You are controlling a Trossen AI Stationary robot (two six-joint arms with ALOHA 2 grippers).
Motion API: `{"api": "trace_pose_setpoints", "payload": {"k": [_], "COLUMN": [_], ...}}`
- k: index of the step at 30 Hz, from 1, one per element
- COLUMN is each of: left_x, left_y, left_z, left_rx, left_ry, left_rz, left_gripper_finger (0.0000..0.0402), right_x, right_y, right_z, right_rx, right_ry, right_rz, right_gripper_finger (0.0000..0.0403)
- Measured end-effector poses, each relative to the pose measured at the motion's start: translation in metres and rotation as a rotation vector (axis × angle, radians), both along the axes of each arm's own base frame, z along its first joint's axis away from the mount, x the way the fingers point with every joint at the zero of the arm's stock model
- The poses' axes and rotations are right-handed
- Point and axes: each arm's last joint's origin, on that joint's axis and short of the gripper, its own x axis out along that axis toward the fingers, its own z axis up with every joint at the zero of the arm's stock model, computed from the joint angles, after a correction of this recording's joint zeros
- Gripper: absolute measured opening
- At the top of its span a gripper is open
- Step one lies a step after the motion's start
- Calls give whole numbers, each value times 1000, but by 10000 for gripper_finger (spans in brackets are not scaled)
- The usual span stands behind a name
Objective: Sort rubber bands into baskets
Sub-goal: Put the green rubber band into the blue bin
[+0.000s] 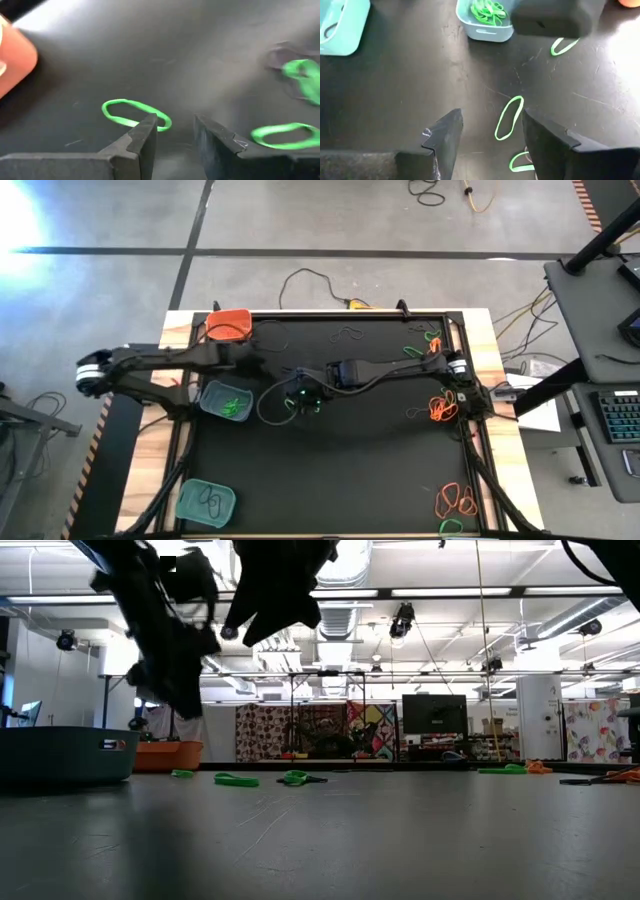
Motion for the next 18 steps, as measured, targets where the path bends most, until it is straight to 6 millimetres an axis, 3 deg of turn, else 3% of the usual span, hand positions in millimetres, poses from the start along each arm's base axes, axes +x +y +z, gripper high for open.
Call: {"api": "trace_pose_setpoints", "payload": {"k": [5, 18], "left_x": [9, 12], "left_y": [10, 36], "left_z": [-26, -57], "left_rx": [-69, -131], "left_ry": [112, 273], "left_rz": [-30, -18], "left_gripper_finger": [114, 114], "right_x": [-3, -4], "right_y": [-1, -6], "right_z": [-3, -4], "right_rx": [34, 61], "right_ry": [43, 57], "right_rz": [-64, -141], "right_gripper_finger": [199, 199]}}
